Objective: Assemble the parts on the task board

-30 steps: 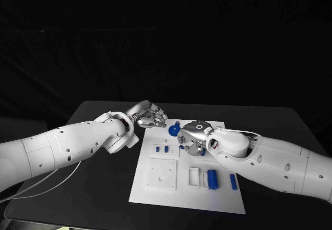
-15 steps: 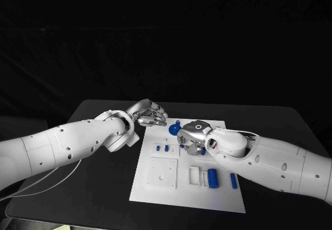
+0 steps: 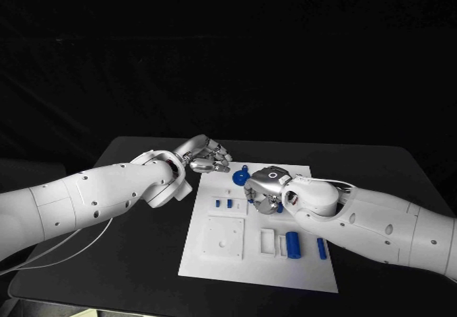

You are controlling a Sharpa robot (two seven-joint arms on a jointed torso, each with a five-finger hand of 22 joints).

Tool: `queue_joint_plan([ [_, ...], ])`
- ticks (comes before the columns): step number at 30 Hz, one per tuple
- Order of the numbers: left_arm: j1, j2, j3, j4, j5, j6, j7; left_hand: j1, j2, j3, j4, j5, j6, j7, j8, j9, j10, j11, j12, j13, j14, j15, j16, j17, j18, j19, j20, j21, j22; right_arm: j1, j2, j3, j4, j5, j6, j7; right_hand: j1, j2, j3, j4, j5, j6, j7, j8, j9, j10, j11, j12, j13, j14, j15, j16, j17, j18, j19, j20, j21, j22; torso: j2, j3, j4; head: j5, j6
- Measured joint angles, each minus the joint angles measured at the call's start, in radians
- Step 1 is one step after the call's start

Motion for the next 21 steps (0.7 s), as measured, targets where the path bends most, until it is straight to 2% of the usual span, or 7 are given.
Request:
queue_joint_plan([
  [15, 0.003, -0.001, 0.0, 0.001, 0.0, 0.0, -0.001, 0.0, 0.0, 0.0, 0.0, 0.0, 0.0, 0.0, 0.0, -0.002, 0.001, -0.002, -0.004, -0.001, 0.007, 0.0, 0.004, 0.001, 0.0, 0.002, 0.002, 0.0, 0.0, -0.009, 0.015, -0.001, -0.018, -0.004, 0.001, -0.01, -0.004, 0.004, 0.004, 0.004, 0.0, 0.003, -0.003, 0.0, 0.0, 0.002, 0.002, -0.008, 0.001, 0.0, 0.0, 0.005, -0.002, 0.0, -0.004, -0.001, 0.005, 0.0, 0.0, -0.0002, 0.0006, 0.002, -0.002],
  [21, 0.003, -0.002, 0.0, 0.001, 0.0, 0.0, -0.002, 0.0, 0.0, 0.0, 0.0, 0.0, -0.003, 0.003, 0.0, -0.004, 0.001, -0.002, -0.004, -0.001, 0.007, 0.0, 0.004, 0.001, 0.0, 0.002, 0.002, 0.0, 0.0, -0.01, 0.016, -0.001, -0.018, -0.005, -0.002, -0.013, -0.004, 0.004, 0.006, 0.006, 0.0, -0.001, 0.001, 0.003, -0.001, 0.002, 0.002, -0.014, -0.001, 0.0, 0.0, 0.005, -0.004, 0.0, -0.006, -0.002, 0.006, 0.001, 0.001, -0.0003, 0.0007, 0.005, -0.005],
])
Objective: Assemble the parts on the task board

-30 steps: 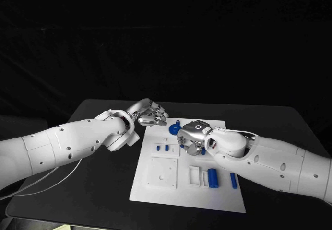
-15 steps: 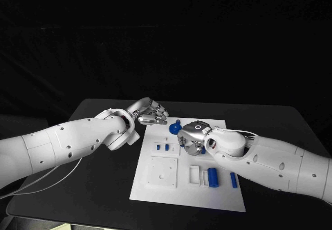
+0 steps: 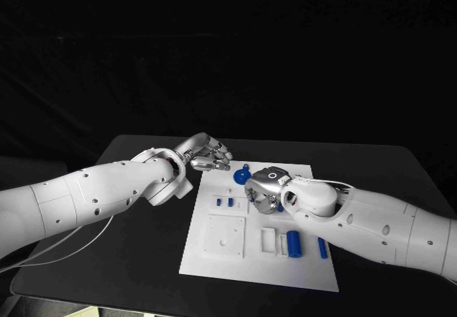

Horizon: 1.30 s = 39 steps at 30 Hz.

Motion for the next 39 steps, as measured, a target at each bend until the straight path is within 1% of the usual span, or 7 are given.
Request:
queue_joint_plan([
  [6, 0.001, 0.0, 0.0, 0.0, 0.0, 0.0, -0.001, 0.0, 0.0, 0.0, 0.0, 0.0, -0.002, 0.001, 0.0, -0.001, 0.0, 0.0, -0.004, -0.001, 0.0, 0.0, 0.0, 0.0, 0.0, 0.0, 0.0, 0.0, 0.0, 0.0, 0.002, 0.0, -0.002, 0.0, -0.001, -0.003, -0.004, -0.004, 0.005, 0.0, -0.002, -0.003, 0.002, -0.005, -0.003, -0.004, 0.004, -0.006, -0.001, 0.0, 0.0, 0.0, -0.001, 0.0, -0.002, 0.001, 0.0, 0.0, 0.0, -0.0007, -0.0007, 0.001, -0.002],
  [10, 0.001, 0.0, 0.0, 0.0, 0.0, 0.0, -0.001, 0.0, 0.0, 0.0, 0.0, 0.0, -0.005, 0.004, 0.0, -0.003, 0.0, 0.0, -0.004, -0.001, 0.0, 0.0, 0.0, 0.0, 0.0, 0.0, 0.0, 0.0, 0.0, -0.001, 0.004, 0.0, -0.004, 0.0, -0.005, -0.006, -0.017, -0.034, 0.005, 0.0, -0.004, -0.027, 0.015, -0.02, -0.012, -0.021, 0.021, -0.025, -0.009, -0.006, 0.006, 0.0, -0.004, 0.0, -0.004, 0.002, 0.0, 0.0, -0.001, -0.0007, -0.0009, 0.001, -0.002],
  [11, 0.001, 0.0, 0.0, 0.0, 0.0, 0.0, -0.001, 0.0, 0.0, 0.0, 0.0, 0.0, -0.005, 0.004, 0.0, -0.003, 0.0, 0.0, -0.004, -0.001, 0.0, 0.0, 0.0, 0.0, 0.0, 0.0, 0.0, 0.0, 0.0, -0.001, 0.005, 0.0, -0.004, 0.001, -0.006, -0.006, -0.017, -0.036, 0.005, 0.0, -0.002, -0.029, 0.017, -0.02, -0.012, -0.023, 0.023, -0.025, -0.009, -0.007, 0.007, 0.0, -0.004, 0.0, -0.005, 0.002, 0.0, 0.0, -0.001, -0.0007, -0.001, 0.001, -0.002],
  [14, 0.001, 0.0, 0.0, -0.001, 0.0, 0.0, -0.002, 0.0, 0.0, 0.0, 0.0, 0.0, -0.006, 0.004, 0.0, -0.003, 0.0, 0.0, -0.004, -0.001, 0.0, 0.0, 0.0, 0.0, 0.0, 0.0, 0.0, 0.0, 0.0, -0.002, 0.005, -0.001, -0.004, 0.002, -0.01, -0.008, -0.025, -0.054, -0.005, 0.004, 0.012, -0.046, 0.023, -0.029, -0.014, -0.039, 0.029, -0.037, -0.012, -0.01, 0.01, 0.004, -0.006, -0.001, -0.007, 0.004, 0.001, 0.0, -0.001, -0.0006, -0.0012, 0.001, -0.002],
  [15, 0.001, 0.0, 0.0, -0.001, 0.0, 0.0, -0.002, 0.0, 0.0, 0.0, 0.0, 0.0, -0.006, 0.004, 0.0, -0.003, 0.0, 0.0, -0.004, -0.001, 0.0, 0.0, 0.0, 0.0, 0.0, 0.0, 0.0, 0.0, 0.0, -0.002, 0.005, -0.001, -0.004, 0.002, -0.012, -0.008, -0.025, -0.054, -0.007, 0.004, 0.012, -0.049, 0.026, -0.029, -0.015, -0.042, 0.029, -0.037, -0.012, -0.011, 0.011, 0.004, -0.006, -0.006, -0.007, 0.004, 0.001, 0.0, -0.001, -0.0006, -0.0012, 0.001, -0.002],
  [24, 0.002, 0.0, 0.0, -0.001, 0.0, 0.001, -0.004, 0.0, 0.0, 0.0, 0.0, 0.0, -0.008, 0.004, 0.0, -0.005, 0.002, 0.002, -0.004, -0.002, 0.0, 0.0, 0.0, 0.0, 0.0, 0.0, 0.0, 0.0, 0.0, -0.002, 0.003, -0.001, -0.001, 0.002, -0.029, -0.012, -0.021, -0.058, -0.01, 0.001, 0.016, -0.05, 0.027, -0.029, -0.015, -0.044, 0.028, -0.037, -0.012, -0.011, 0.011, 0.007, -0.007, -0.006, -0.009, 0.005, 0.005, 0.0, -0.001, -0.0002, -0.0012, 0.001, -0.002],
  [39, 0.002, 0.0, 0.0, -0.001, 0.0, 0.001, -0.009, 0.0, 0.0, 0.0, 0.0, 0.0, -0.011, 0.007, 0.0, -0.007, 0.003, 0.002, -0.008, -0.002, 0.0, 0.0, 0.0, 0.0, 0.0, 0.005, -0.002, 0.0, 0.0, -0.002, 0.011, -0.001, -0.013, 0.004, -0.034, -0.014, -0.014, -0.059, -0.006, 0.005, 0.01, -0.05, 0.027, -0.029, -0.015, -0.045, 0.026, -0.037, -0.012, -0.011, 0.011, 0.007, -0.011, -0.006, -0.009, 0.006, 0.005, 0.0, -0.001, -0.0002, -0.0011, 0.003, -0.002],
])
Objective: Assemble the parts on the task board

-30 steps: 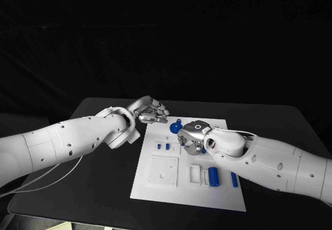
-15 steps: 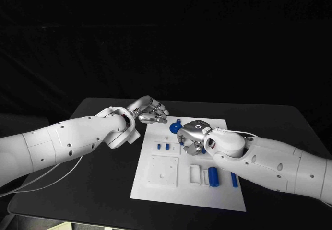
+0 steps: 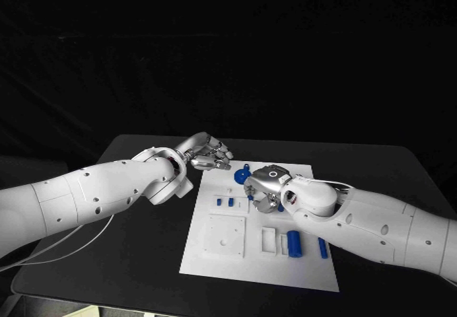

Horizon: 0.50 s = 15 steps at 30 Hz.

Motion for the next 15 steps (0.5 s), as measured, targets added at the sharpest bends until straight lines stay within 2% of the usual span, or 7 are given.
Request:
queue_joint_plan([
  [15, 0.001, 0.0, 0.0, -0.001, 0.0, 0.0, -0.003, 0.004, 0.004, 0.0, 0.0, 0.0, -0.004, 0.003, 0.0, -0.001, 0.0, 0.0, 0.0, -0.001, 0.0, 0.0, 0.0, 0.0, 0.0, 0.0, 0.0, 0.0, 0.0, 0.0, 0.009, 0.0, -0.009, 0.003, 0.012, 0.0, 0.007, 0.007, 0.006, 0.006, -0.003, 0.001, -0.001, 0.0, 0.0, 0.007, 0.0, 0.0, 0.002, 0.0, 0.0, 0.004, -0.002, 0.0, -0.001, 0.002, 0.0, 0.0, 0.0, -0.0006, 0.0004, 0.0, -0.005],
])
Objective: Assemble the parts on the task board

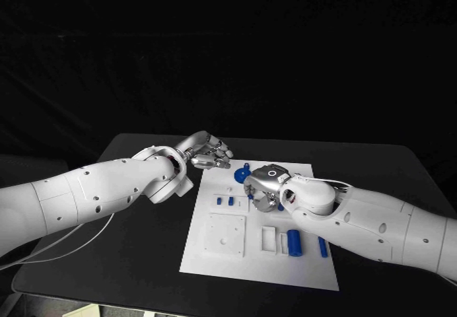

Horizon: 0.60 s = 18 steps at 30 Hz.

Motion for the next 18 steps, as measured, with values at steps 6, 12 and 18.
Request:
queue_joint_plan([
  [6, 0.001, -0.001, 0.0, 0.0, 0.0, 0.0, -0.001, 0.0, 0.0, 0.0, 0.0, 0.0, 0.0, 0.0, 0.0, 0.0, 0.0, 0.0, -0.004, 0.0, 0.0, 0.0, 0.0, 0.0, 0.0, 0.0, 0.0, 0.0, 0.0, 0.0, 0.006, 0.0, -0.008, 0.001, 0.003, 0.0, 0.0, 0.0, 0.003, 0.003, 0.0, 0.001, -0.001, 0.005, 0.0, 0.0, 0.0, 0.0, 0.0, 0.0, 0.0, 0.0, 0.0, 0.0, 0.0, 0.0, 0.0, 0.0, 0.0, 0.0, 0.0001, 0.001, 0.0],
  [12, 0.003, -0.001, 0.0, 0.0, 0.0, 0.0, -0.002, 0.0, 0.0, 0.0, 0.0, 0.0, 0.0, 0.0, 0.0, -0.001, 0.0, 0.0, -0.004, 0.0, 0.0, 0.0, 0.0, 0.0, 0.0, 0.0, 0.0, 0.0, 0.0, 0.0, 0.013, 0.0, -0.014, 0.002, 0.005, 0.0, 0.0, 0.0, 0.003, 0.003, 0.0, 0.001, -0.001, 0.005, 0.0, 0.0, 0.0, 0.0, 0.0, 0.0, 0.0, 0.0, -0.001, 0.0, 0.0, 0.0, 0.0, 0.0, 0.001, 0.0001, 0.0001, 0.001, -0.003],
  [18, 0.004, -0.001, 0.0, 0.0, 0.0, 0.0, -0.003, 0.0, 0.0, 0.0, 0.0, 0.0, -0.001, -0.001, 0.0, -0.001, 0.0, 0.0, -0.004, -0.001, 0.0, 0.0, 0.0, 0.0, 0.0, -0.002, 0.002, 0.0, 0.0, 0.0, 0.016, 0.0, -0.02, 0.002, 0.007, 0.0, 0.0, 0.0, 0.003, 0.003, 0.0, 0.002, -0.002, 0.005, 0.0, 0.0, 0.0, 0.0, 0.0, 0.0, 0.0, 0.0, -0.001, 0.0, 0.0, 0.0, 0.0, 0.0, 0.001, 0.0001, 0.0001, 0.001, -0.004],
])
